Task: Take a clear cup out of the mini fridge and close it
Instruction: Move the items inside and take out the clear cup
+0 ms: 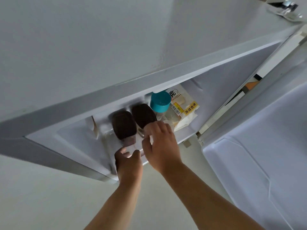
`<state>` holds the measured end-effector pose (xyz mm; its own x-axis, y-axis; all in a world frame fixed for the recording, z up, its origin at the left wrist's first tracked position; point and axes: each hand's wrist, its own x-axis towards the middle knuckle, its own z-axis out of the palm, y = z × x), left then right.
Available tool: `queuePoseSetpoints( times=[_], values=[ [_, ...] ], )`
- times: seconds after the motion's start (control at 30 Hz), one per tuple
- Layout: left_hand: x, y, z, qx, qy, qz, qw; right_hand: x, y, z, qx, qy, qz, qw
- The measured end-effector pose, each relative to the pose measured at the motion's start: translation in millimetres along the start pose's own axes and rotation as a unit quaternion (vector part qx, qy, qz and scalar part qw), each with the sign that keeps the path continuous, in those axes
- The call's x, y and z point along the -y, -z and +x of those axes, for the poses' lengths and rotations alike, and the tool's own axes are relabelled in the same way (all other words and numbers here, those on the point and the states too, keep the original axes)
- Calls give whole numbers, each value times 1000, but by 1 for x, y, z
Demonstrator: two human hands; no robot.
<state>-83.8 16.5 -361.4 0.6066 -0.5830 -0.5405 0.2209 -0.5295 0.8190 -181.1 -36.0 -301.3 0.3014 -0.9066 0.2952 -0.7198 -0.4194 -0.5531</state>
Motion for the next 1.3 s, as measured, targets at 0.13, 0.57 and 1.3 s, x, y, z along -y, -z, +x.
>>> queuePoseSetpoints(
  times=[0.13, 0.57, 1.3],
  values=[
    [-7, -19, 0, 134, 6, 11, 991, -51, 16, -2, -88, -333, 140, 929],
    [-37, -73, 22, 229, 75, -43, 970, -102, 5, 33, 97, -457, 290, 835],
    [-14, 35, -128, 269, -75, 96, 956, -4, 93, -139, 14, -450, 341, 825]
  ],
)
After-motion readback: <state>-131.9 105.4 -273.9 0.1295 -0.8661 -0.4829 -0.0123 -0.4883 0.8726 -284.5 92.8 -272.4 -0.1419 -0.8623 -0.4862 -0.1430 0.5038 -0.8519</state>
